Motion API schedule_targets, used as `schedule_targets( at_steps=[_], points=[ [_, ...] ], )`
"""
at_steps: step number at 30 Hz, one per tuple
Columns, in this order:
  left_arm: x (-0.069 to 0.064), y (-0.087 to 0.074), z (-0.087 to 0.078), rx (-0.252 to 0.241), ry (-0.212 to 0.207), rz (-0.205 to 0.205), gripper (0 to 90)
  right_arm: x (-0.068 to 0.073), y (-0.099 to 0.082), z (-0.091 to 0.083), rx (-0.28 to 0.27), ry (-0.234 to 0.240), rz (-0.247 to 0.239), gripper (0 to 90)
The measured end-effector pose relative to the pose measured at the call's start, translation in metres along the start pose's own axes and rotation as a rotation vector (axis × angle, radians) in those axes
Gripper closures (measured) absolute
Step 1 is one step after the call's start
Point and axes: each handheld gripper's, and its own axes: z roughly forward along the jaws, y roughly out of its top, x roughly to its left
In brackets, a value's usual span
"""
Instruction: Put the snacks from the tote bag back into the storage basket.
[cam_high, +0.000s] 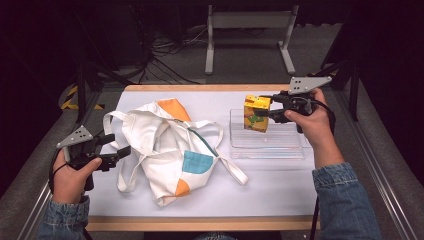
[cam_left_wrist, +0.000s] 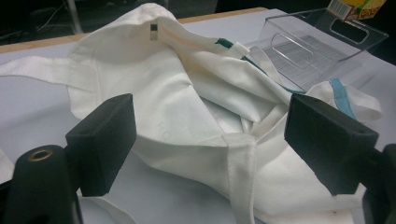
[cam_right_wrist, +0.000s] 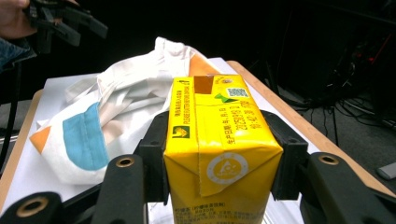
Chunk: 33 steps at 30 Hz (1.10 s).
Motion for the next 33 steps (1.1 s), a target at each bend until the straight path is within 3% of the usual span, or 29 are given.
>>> schedule_targets(
  at_steps=[12, 22, 33],
  points=[
    [0.0, -0.008, -0.014, -0.007, 0.033, -0.015, 17.6, -0.005, -0.019, 0.005, -0.003, 0.029, 0.012, 50.9],
    [0.0, -0.01, -0.017, -0.008, 0.041, -0.018, 17.5, -0.003, -0.026, 0.02, 0.054, 0.067, -0.002, 50.8],
    [0.001, -0.01, -0.015, -0.007, 0.038, -0.017, 17.5, -0.002, -0.036, 0.03, 0.09, 0.077, 0.005, 50.8]
  ],
)
